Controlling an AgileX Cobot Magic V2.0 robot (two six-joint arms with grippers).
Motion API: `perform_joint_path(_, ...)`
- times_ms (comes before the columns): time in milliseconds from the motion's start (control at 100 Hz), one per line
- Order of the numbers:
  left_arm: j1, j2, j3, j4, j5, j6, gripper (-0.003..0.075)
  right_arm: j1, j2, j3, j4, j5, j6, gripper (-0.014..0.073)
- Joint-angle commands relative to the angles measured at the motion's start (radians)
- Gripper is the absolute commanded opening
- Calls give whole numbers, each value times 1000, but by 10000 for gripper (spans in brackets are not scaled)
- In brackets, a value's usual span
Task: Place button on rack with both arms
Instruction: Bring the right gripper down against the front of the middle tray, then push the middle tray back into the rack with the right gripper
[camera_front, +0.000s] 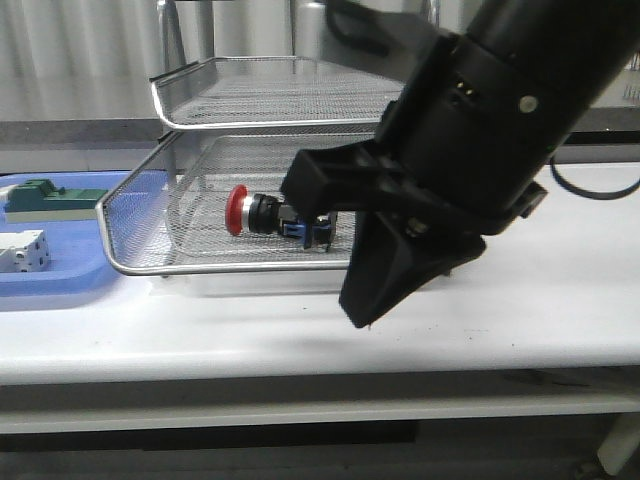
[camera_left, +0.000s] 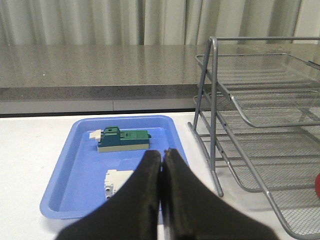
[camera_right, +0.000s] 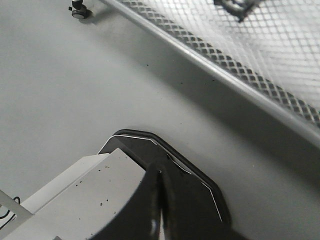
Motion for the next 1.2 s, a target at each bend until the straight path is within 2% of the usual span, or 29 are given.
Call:
perform_joint_path(0, 4, 7, -27, -16, -78, -7, -20, 22, 5, -58, -9, -36, -16, -66)
perform_joint_path(280, 4, 7, -27, -16, -78, -7, -20, 50, 77, -106, -54, -48, -16, -66)
perform_joint_path(860, 4, 7, -27, -16, -78, -7, -20, 51, 147, -172, -265, -109, -15, -66)
perform_joint_path(1190, 4, 7, -27, -16, -78, -7, -20, -12, 152, -213, -298, -124, -15, -66)
